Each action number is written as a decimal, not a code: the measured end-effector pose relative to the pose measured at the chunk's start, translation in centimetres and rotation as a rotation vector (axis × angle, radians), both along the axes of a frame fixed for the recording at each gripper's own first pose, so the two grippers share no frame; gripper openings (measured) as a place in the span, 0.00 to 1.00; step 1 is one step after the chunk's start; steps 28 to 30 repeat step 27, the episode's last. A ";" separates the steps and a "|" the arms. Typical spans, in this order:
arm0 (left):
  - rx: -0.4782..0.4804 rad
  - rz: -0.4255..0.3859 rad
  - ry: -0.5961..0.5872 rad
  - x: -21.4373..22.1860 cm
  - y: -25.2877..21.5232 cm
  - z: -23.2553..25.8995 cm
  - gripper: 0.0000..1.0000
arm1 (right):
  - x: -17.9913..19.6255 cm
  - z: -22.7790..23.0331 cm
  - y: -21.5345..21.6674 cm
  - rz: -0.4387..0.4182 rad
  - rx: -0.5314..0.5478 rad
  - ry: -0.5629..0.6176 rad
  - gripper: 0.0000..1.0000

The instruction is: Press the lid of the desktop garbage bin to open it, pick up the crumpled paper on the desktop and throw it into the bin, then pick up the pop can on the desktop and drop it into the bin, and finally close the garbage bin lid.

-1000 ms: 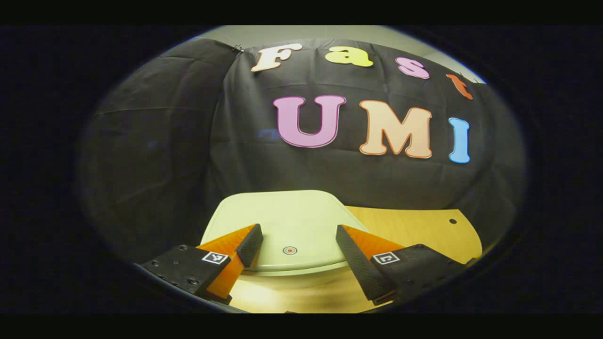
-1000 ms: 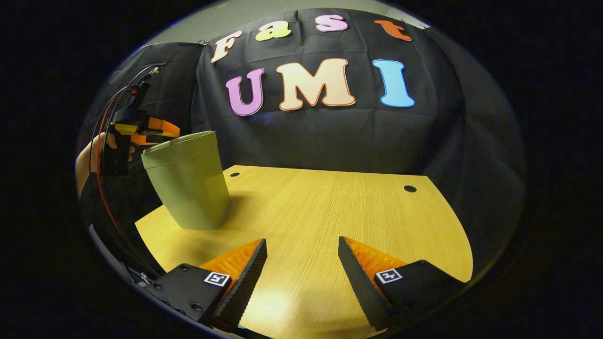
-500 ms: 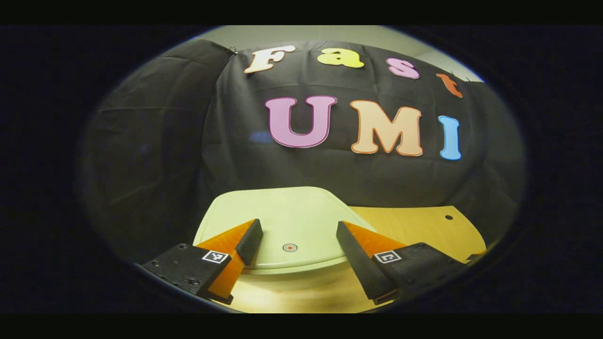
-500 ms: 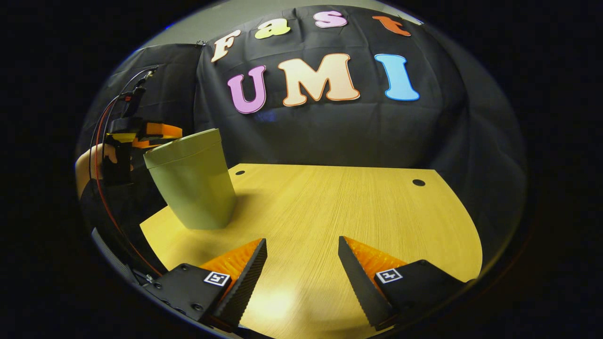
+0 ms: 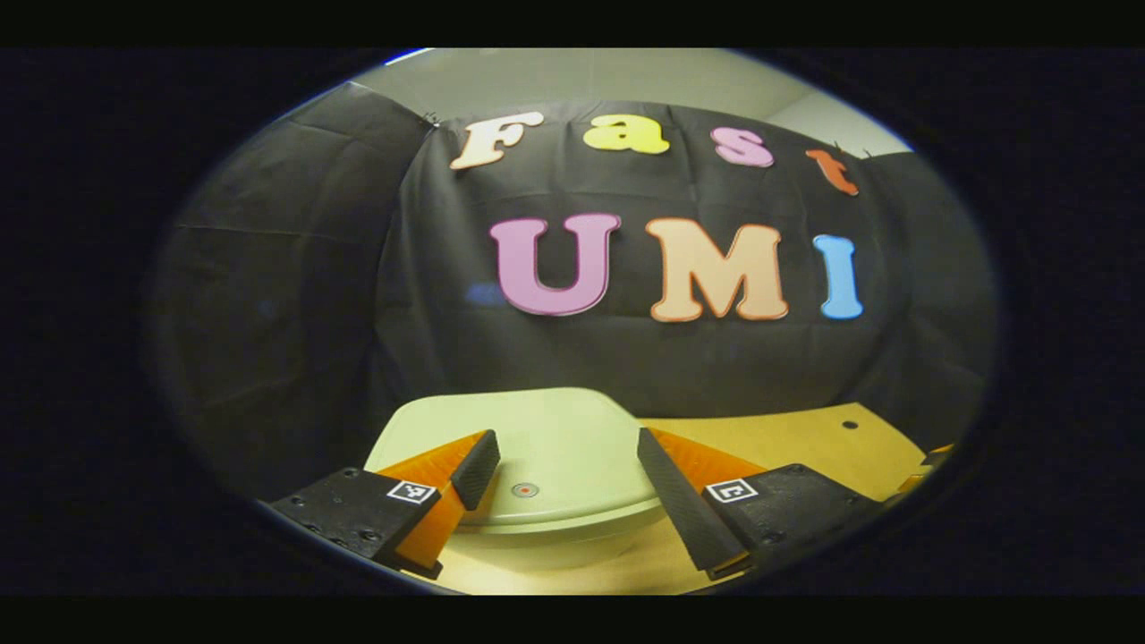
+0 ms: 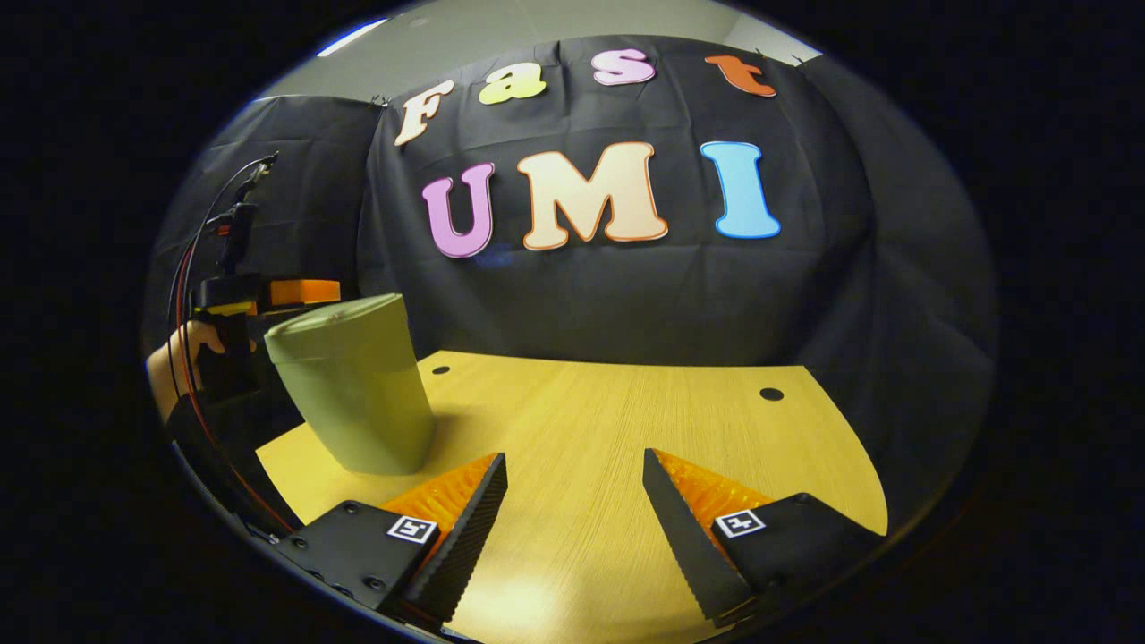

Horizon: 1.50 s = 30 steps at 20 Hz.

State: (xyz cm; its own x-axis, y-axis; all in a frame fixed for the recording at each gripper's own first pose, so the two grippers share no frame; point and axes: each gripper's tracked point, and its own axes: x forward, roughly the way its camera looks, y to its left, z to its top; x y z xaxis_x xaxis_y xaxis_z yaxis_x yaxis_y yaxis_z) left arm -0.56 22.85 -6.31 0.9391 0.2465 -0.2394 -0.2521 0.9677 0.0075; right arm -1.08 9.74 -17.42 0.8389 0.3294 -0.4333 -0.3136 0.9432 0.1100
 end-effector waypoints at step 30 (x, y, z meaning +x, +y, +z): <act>-0.038 -0.357 -0.216 0.0 -20.0 2.0 0.93 | 2.5 14.1 -4.2 -0.163 0.142 -0.358 0.97</act>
